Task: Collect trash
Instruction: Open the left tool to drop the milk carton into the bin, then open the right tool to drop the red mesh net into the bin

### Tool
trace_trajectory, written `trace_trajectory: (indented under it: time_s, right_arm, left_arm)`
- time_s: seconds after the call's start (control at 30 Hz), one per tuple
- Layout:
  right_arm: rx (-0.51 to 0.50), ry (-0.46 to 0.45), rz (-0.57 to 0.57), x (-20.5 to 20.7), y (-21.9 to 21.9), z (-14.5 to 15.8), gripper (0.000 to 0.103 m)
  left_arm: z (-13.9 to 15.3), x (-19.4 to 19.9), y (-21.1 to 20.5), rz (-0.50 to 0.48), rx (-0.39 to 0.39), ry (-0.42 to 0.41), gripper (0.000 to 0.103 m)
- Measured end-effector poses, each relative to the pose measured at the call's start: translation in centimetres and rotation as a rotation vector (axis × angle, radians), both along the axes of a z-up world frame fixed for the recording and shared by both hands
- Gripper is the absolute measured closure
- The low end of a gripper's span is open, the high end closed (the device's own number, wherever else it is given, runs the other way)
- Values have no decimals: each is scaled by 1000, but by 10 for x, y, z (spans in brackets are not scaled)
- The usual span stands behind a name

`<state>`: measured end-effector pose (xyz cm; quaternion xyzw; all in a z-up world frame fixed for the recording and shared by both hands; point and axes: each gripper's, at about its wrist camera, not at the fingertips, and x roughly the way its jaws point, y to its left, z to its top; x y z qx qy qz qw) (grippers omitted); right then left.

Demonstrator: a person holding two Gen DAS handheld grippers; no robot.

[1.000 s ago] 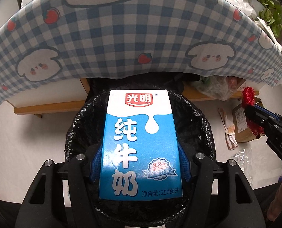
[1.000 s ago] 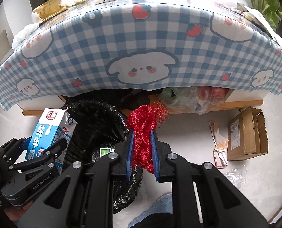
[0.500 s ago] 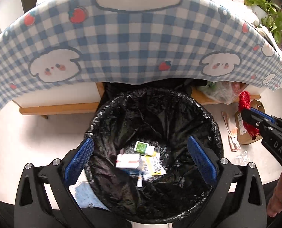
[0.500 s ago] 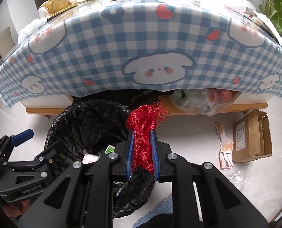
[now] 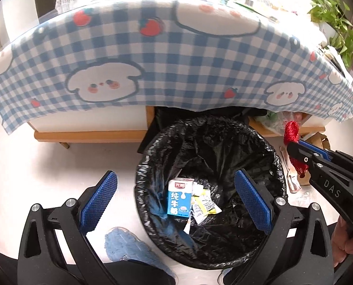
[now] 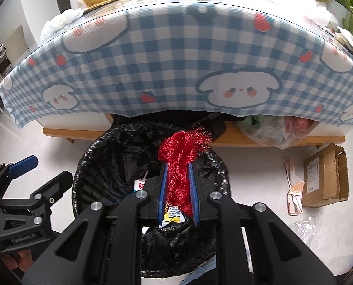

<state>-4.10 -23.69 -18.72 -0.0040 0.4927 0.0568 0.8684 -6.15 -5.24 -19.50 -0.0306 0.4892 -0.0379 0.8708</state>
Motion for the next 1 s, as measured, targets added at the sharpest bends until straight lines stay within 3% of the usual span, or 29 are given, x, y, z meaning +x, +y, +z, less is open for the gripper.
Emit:
trace_trajectory:
  time_s: [0.63, 0.87, 1.0]
  right_arm:
    - [-6, 15, 51, 7, 32, -5, 84]
    - [-8, 15, 40, 8, 30, -11, 74]
    - [-7, 7, 30, 8, 28, -10, 61]
  left_arm:
    - [-5, 6, 34, 35, -15, 25, 6]
    - [-10, 9, 35, 34, -19, 34, 6]
    - [-9, 10, 36, 34, -23, 28, 6]
